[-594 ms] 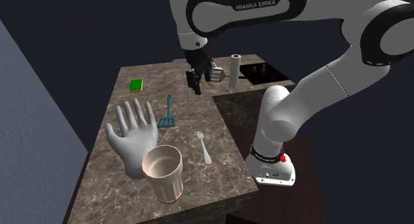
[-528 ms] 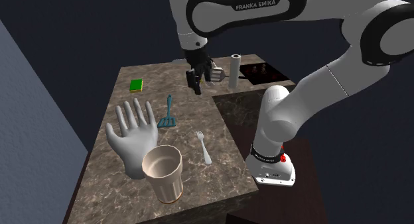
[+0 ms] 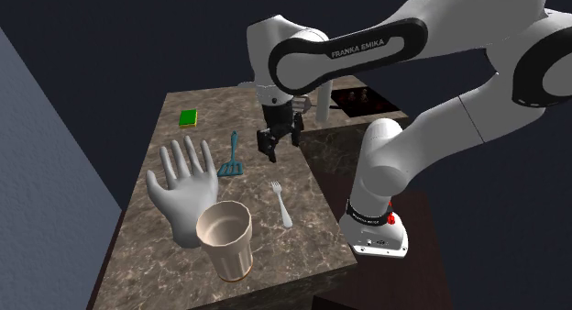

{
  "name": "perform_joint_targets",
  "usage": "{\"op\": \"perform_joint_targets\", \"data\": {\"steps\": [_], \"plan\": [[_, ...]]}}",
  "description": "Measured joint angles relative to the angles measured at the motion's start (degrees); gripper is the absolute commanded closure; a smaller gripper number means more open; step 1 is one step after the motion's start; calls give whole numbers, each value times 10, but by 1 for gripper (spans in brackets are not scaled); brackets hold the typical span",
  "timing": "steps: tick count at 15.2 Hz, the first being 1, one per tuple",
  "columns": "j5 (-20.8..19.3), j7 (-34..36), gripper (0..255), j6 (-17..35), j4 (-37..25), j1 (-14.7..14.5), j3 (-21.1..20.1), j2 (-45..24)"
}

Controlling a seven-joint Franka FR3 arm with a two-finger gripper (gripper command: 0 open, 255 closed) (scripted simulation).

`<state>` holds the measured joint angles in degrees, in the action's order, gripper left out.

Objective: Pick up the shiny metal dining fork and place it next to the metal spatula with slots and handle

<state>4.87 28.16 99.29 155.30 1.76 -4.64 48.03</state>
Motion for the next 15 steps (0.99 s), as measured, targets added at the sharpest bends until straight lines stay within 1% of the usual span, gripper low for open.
{"op": "perform_joint_targets", "data": {"steps": [2,3,8,10,15], "plan": [[27,51,0,31,36,8,-13,11],[46,82,0,49,56,7,-26,17],[139,216,0,175,136,3,-84,-6],[159,238,0,206,152,-2,-96,-17],[186,244,0,269,178,-15,-113,-51]]}}
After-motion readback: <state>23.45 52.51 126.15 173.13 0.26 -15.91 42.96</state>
